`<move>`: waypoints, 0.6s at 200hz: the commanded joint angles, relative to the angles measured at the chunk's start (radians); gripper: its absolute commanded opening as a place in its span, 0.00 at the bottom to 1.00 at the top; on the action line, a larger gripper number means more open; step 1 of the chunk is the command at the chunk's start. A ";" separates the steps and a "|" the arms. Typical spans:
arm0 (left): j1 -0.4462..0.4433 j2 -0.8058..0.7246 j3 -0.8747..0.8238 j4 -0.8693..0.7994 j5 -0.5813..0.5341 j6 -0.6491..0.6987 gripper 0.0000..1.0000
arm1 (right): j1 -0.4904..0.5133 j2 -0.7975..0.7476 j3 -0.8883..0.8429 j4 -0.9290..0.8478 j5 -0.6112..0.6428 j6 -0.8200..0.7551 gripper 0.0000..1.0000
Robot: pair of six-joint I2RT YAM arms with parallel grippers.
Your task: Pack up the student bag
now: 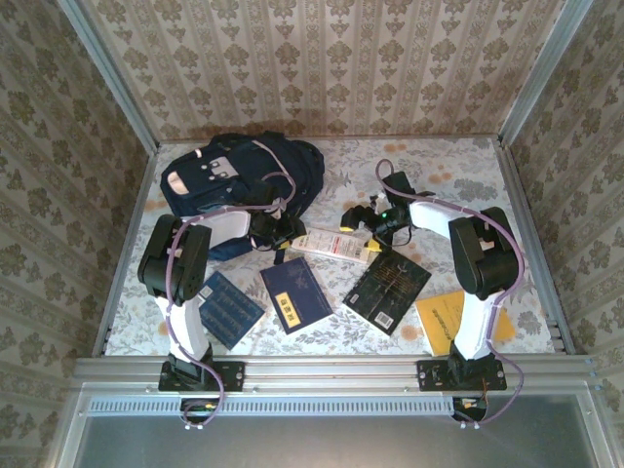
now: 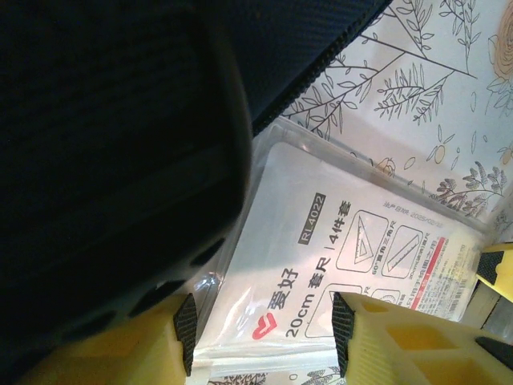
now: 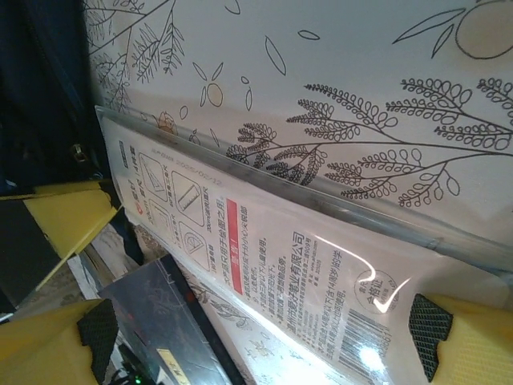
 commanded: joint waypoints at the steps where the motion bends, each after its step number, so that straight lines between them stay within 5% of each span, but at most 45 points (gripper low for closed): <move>1: -0.013 0.037 -0.027 0.008 0.029 -0.028 0.51 | 0.029 -0.035 0.024 -0.094 0.077 -0.031 0.96; 19: -0.012 0.032 -0.029 0.005 0.021 -0.026 0.50 | 0.045 -0.071 0.053 -0.205 0.227 -0.077 0.98; 67: -0.012 0.037 -0.033 0.029 0.033 -0.044 0.51 | 0.090 -0.003 0.092 -0.359 0.388 -0.061 1.00; 120: -0.013 0.026 -0.039 0.022 0.029 -0.036 0.51 | 0.101 -0.011 0.061 -0.394 0.467 -0.024 1.00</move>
